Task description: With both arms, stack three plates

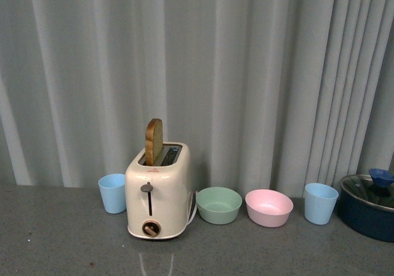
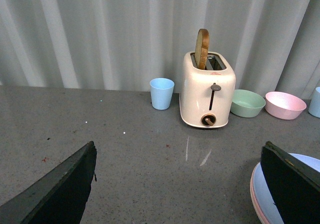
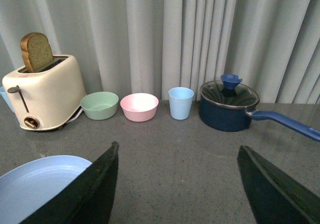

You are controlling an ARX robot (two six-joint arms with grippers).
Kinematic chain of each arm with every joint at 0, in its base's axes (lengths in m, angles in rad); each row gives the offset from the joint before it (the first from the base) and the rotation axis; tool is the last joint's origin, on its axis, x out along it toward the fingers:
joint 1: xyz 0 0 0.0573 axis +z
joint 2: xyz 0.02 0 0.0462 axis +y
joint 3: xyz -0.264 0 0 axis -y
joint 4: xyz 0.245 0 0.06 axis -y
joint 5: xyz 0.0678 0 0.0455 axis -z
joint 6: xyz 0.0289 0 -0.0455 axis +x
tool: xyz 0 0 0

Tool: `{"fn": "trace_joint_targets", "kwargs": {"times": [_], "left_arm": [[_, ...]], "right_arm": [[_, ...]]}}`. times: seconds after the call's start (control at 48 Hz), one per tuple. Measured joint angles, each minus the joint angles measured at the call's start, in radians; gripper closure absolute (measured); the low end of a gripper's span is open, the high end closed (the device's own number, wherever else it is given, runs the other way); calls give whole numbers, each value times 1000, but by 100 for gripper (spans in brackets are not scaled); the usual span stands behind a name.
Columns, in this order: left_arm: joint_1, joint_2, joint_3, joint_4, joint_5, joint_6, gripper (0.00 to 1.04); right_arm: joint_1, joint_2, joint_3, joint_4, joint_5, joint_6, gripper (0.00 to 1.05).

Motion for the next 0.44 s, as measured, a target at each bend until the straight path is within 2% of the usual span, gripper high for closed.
{"fn": "trace_joint_targets", "kwargs": {"times": [0.104,0.167,0.438], "left_arm": [[0,0,0,0,0,0,7],[0,0,0,0,0,0,7],[0,0,0,0,0,0,7]], "right_arm": [[0,0,0,0,0,0,12],[0,0,0,-1,0,1,5],[0,0,0,-1,0,0,7]]}}
